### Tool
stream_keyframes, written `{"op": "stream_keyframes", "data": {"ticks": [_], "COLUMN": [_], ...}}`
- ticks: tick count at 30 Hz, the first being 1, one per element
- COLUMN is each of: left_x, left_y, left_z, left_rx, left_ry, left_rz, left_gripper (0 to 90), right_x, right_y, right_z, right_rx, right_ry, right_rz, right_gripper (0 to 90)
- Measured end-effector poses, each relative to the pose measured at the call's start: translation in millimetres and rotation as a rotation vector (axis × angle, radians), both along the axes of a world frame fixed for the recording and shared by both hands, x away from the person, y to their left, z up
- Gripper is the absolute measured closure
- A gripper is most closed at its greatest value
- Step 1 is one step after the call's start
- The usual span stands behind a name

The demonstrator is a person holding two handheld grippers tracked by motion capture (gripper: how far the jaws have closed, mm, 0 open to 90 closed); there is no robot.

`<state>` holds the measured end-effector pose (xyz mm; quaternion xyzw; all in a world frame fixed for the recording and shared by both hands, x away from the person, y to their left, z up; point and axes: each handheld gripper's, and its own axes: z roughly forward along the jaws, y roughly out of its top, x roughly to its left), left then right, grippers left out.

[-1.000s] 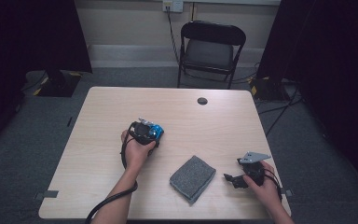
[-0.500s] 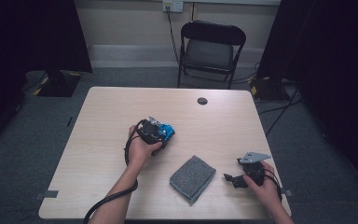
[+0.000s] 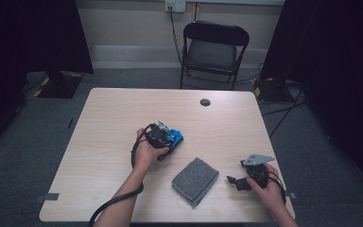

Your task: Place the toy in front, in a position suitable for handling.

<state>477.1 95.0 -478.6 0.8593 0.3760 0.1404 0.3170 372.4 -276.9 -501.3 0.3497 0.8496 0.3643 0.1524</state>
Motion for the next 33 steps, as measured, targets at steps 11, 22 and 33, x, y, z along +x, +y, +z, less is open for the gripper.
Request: {"op": "stream_keyframes", "data": {"ticks": [11, 22, 33], "left_x": [-0.2, -1.1, -9.0], "left_y": [2.6, 1.4, 7.0], "left_z": [-4.0, -4.5, 10.9], "left_rx": [-0.002, 0.001, -0.014], "left_ry": [0.014, -0.003, -0.025], "left_rz": [0.000, 0.009, 0.003], "left_gripper": [27.3, 23.6, 19.9], "right_x": [0.0, 0.0, -0.1], "right_y": [0.0, 0.0, 0.0], "right_z": [0.0, 0.0, 0.0], "right_rx": [0.000, 0.000, 0.000], "right_ry": [0.000, 0.000, 0.000], "right_rz": [0.000, 0.000, 0.000], "right_gripper": [8.8, 8.9, 8.8]}}
